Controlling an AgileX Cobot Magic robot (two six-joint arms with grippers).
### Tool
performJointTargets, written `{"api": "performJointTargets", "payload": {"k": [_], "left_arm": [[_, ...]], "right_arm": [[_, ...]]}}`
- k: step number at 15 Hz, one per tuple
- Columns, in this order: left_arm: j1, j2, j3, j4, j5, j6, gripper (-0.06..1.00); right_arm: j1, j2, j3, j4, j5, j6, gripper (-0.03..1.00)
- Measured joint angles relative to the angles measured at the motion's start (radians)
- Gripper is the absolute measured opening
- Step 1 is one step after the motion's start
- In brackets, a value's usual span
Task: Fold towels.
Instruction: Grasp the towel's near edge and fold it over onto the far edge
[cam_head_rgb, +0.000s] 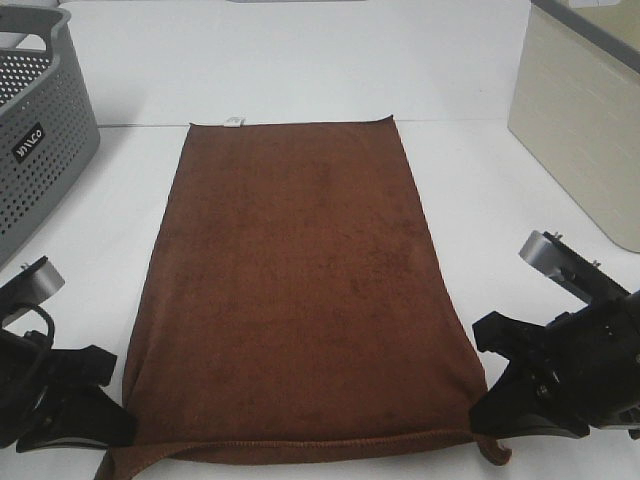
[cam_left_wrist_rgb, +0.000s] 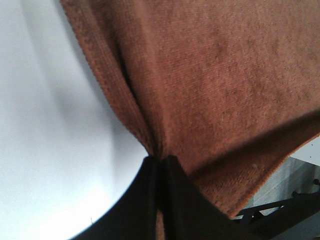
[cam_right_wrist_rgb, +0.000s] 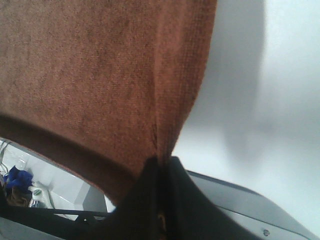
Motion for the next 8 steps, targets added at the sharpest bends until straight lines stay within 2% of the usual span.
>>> {"api": "performJointTargets", "payload": {"k": [3,6,8], "left_arm": [[0.0,-0.005,-0.016,-0.008,0.008,-0.001,0.01],[0.0,-0.004,-0.095,-0.01,0.004,-0.011,0.01],[0.0,0.014,-0.206,-0.01,0.004,-0.039,0.01]], "right_arm": [[0.0,-0.007,-0.017,-0.016,-0.007,0.01,0.0],[0.0,0.005,-0.107,-0.059,-0.004,0.015,0.0],[0.0,0.059,-0.227,-0.093,0.015,0.041,0.0]]}}
